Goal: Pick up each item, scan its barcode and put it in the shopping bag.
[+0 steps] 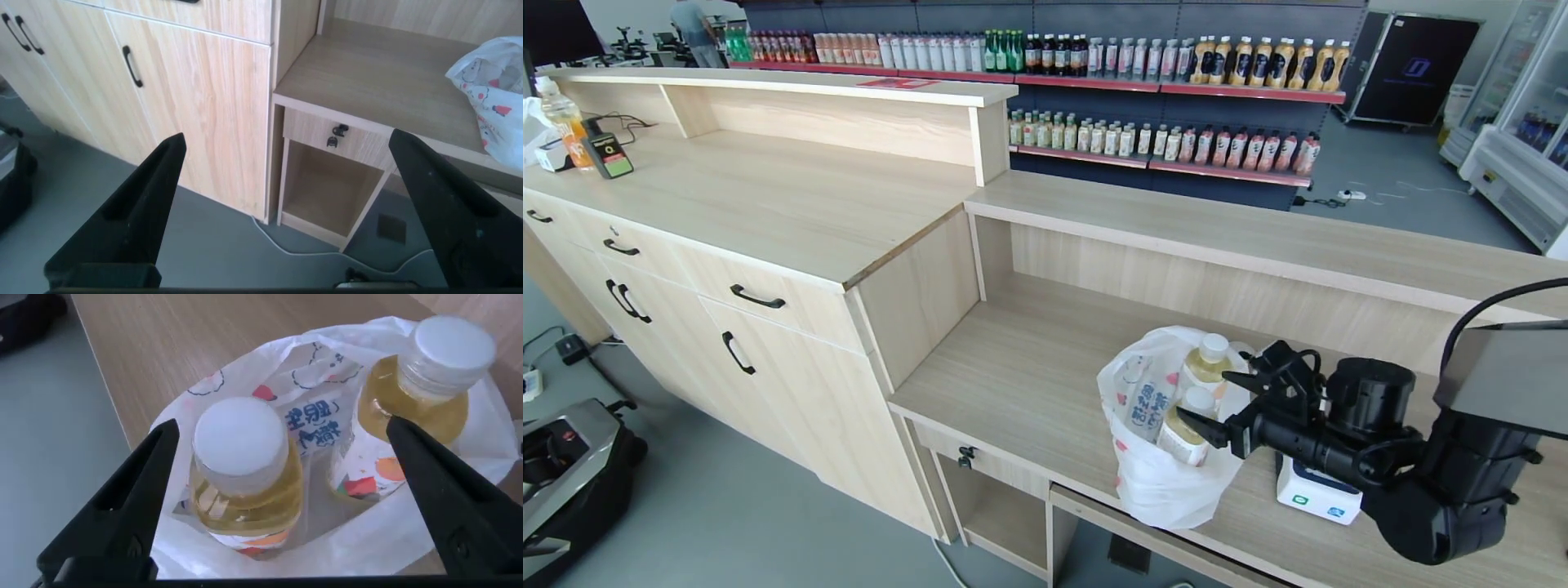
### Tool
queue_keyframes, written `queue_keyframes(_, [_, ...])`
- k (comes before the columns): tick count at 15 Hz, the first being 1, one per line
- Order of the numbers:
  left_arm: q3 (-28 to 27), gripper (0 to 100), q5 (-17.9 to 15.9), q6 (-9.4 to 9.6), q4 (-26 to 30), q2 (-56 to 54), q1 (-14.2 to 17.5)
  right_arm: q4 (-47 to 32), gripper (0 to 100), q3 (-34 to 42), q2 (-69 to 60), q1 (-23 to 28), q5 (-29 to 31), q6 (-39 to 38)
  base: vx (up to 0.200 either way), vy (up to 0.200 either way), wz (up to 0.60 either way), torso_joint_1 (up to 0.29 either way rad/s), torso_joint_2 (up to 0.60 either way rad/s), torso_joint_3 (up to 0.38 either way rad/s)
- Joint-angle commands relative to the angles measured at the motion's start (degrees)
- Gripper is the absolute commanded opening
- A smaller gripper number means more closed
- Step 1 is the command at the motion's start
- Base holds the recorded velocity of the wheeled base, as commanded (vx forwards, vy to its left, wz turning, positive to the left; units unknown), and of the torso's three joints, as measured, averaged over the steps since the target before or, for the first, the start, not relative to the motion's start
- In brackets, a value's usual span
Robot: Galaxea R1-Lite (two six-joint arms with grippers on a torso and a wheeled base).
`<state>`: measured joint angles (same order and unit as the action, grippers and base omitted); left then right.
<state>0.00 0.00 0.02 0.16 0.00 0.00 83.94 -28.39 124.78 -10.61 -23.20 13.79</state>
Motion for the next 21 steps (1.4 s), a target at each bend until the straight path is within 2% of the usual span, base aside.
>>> queue_keyframes(1, [0.00, 100, 0.00, -0.02, 0.02, 0.00, 0.00, -5.37, 100, 5.36, -14.04, 5.33, 1.67, 2.12, 0.000, 0.000, 0.00, 0.000, 0.00, 0.000])
queue_keyframes(2, [0.00, 100, 0.00, 0.06, 0.02, 0.00, 0.00, -7.22, 100, 5.45, -16.24, 6.30, 2.63, 3.18, 0.000, 0.000, 0.00, 0.000, 0.00, 0.000])
queue_keyframes(4, [0.00, 100, 0.00, -0.02, 0.02, 0.00, 0.00, -17.24, 100, 5.36, -26.52, 13.95, 7.55, 11.00, 0.000, 0.000, 0.00, 0.000, 0.00, 0.000])
queue_keyframes(7, [0.00, 100, 0.00, -0.02, 0.02, 0.00, 0.00, -27.52, 100, 5.63, -35.40, 24.58, 8.61, 20.23, 0.000, 0.000, -0.20, 0.001, 0.00, 0.004])
queue_keyframes(11, [0.00, 100, 0.00, 0.06, 0.02, 0.00, 0.00, -32.00, 100, 6.07, -42.17, 33.81, 10.54, 19.96, 0.000, 0.000, -0.60, -0.001, 0.00, 0.004])
queue_keyframes(14, [0.00, 100, 0.00, -0.02, 0.02, 0.00, 0.00, -35.69, 100, 5.89, -42.34, 40.66, 21.97, 20.40, 0.000, 0.000, -0.60, 0.002, 0.00, 0.006])
queue_keyframes(16, [0.00, 100, 0.00, -0.02, 0.02, 0.00, 0.00, -37.01, 100, 5.54, -38.12, 43.39, 30.05, 21.37, 0.000, 0.000, -0.60, 0.005, 0.00, 0.002])
queue_keyframes(21, [0.00, 100, 0.00, 0.06, 0.02, 0.00, 0.00, -39.03, 100, 1.15, -25.20, 45.23, 28.65, 19.87, 0.000, 0.000, -0.12, -0.042, 0.10, 0.044])
